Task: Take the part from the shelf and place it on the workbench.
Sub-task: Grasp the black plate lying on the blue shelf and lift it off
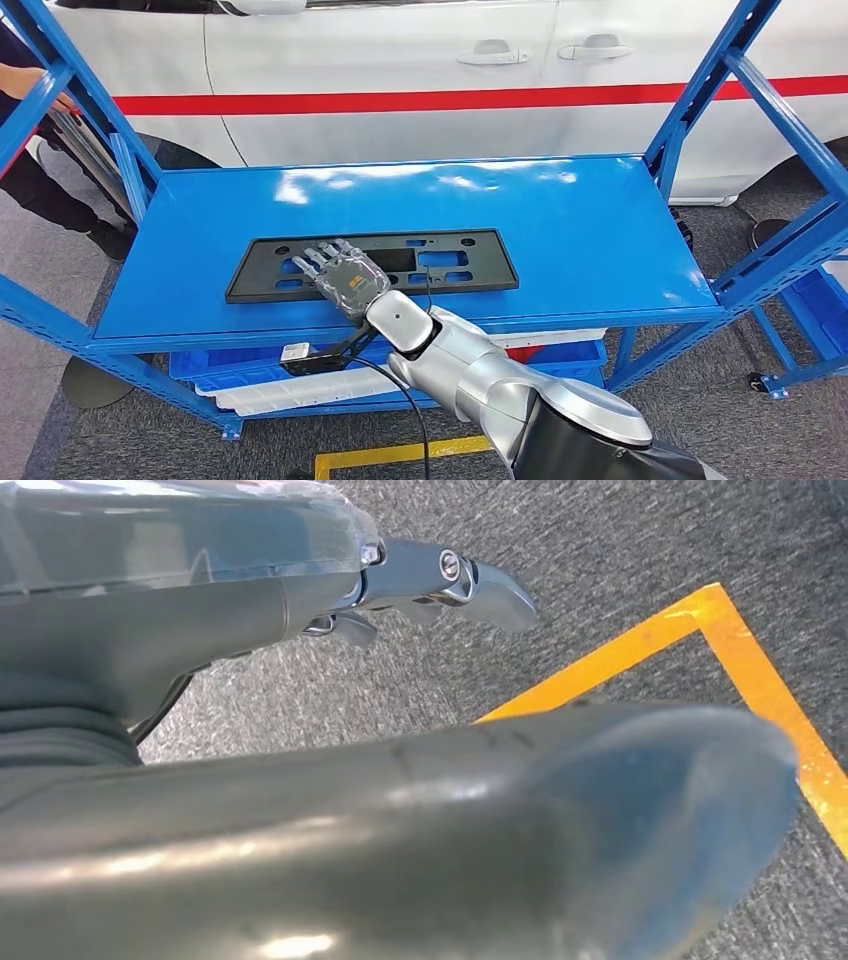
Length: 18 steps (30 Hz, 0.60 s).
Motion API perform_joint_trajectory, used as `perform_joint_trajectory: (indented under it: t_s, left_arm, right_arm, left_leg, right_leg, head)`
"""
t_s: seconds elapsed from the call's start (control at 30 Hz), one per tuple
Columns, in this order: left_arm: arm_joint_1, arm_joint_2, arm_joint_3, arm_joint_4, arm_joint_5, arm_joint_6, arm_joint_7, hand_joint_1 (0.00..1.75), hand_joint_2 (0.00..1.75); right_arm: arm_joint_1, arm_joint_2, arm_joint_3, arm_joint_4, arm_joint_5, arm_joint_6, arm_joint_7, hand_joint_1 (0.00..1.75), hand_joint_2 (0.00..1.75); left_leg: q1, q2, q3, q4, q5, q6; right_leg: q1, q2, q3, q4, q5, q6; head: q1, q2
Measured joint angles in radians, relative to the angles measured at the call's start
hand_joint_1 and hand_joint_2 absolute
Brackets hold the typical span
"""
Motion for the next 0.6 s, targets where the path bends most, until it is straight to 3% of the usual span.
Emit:
perform_joint_trajectory:
  t_s: [0.6]
  left_arm:
    - [0.002, 0.008, 0.000, 0.000, 0.013, 0.005, -0.016, 0.00, 0.00]
  right_arm:
    - [-0.020, 0.000, 0.000, -0.016, -0.056, -0.035, -0.018, 1.75, 1.75]
  left_leg:
    - [0.000, 0.000, 0.001, 0.000, 0.000, 0.000]
  right_leg:
    - [0.000, 0.000, 0.000, 0.000, 0.000, 0.000]
  head:
    - [0.000, 0.000]
